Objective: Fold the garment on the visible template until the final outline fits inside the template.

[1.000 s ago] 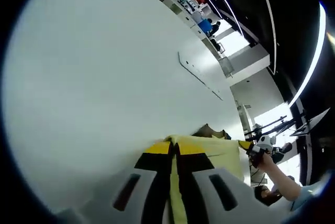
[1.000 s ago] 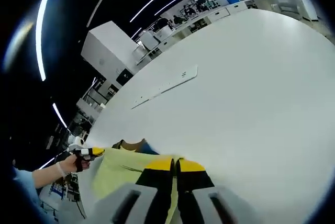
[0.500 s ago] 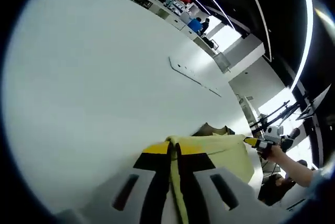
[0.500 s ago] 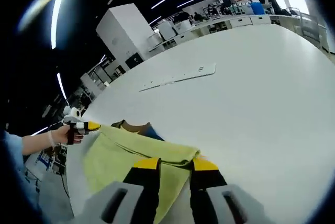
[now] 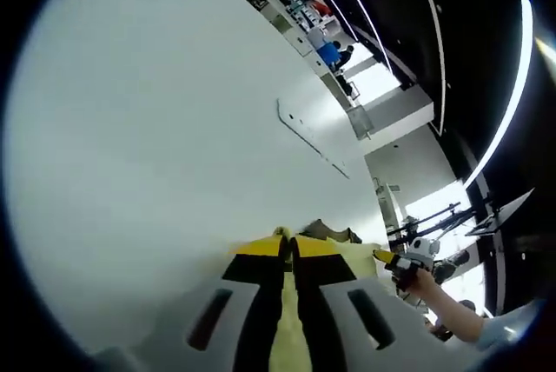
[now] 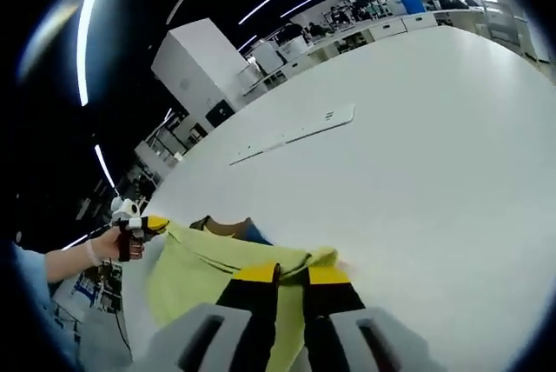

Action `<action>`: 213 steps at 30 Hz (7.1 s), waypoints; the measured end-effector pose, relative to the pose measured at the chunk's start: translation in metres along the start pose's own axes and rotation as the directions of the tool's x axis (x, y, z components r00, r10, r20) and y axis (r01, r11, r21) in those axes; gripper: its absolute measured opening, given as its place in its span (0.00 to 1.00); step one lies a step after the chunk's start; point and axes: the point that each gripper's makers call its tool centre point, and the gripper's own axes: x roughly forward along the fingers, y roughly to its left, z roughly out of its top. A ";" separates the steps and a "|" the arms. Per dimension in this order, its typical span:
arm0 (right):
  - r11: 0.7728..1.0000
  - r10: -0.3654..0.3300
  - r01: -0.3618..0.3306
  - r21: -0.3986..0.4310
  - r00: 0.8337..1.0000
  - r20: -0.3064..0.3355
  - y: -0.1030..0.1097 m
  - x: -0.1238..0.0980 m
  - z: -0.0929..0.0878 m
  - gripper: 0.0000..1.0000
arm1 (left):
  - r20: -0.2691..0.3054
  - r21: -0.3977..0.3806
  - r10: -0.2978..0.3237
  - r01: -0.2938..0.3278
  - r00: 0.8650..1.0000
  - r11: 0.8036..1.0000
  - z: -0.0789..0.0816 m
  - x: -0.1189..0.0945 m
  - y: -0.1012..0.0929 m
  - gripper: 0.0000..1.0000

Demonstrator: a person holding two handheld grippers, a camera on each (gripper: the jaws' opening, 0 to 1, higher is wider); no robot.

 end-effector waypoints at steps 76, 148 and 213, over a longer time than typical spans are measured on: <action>0.948 0.051 -0.056 -0.314 0.998 -0.024 0.041 -0.060 -0.035 0.99 | -0.209 0.656 -0.126 0.234 0.970 0.717 -0.066 -0.052 -0.053 0.89; 0.950 0.097 -0.119 -0.290 0.991 -0.091 0.045 -0.092 -0.132 0.03 | -0.231 0.542 -0.009 0.136 0.973 0.829 -0.138 -0.098 0.010 0.22; 0.928 0.108 -0.158 -0.336 0.981 -0.162 0.051 -0.146 -0.185 0.00 | -0.268 0.408 -0.039 0.150 0.963 0.900 -0.207 -0.139 0.011 0.00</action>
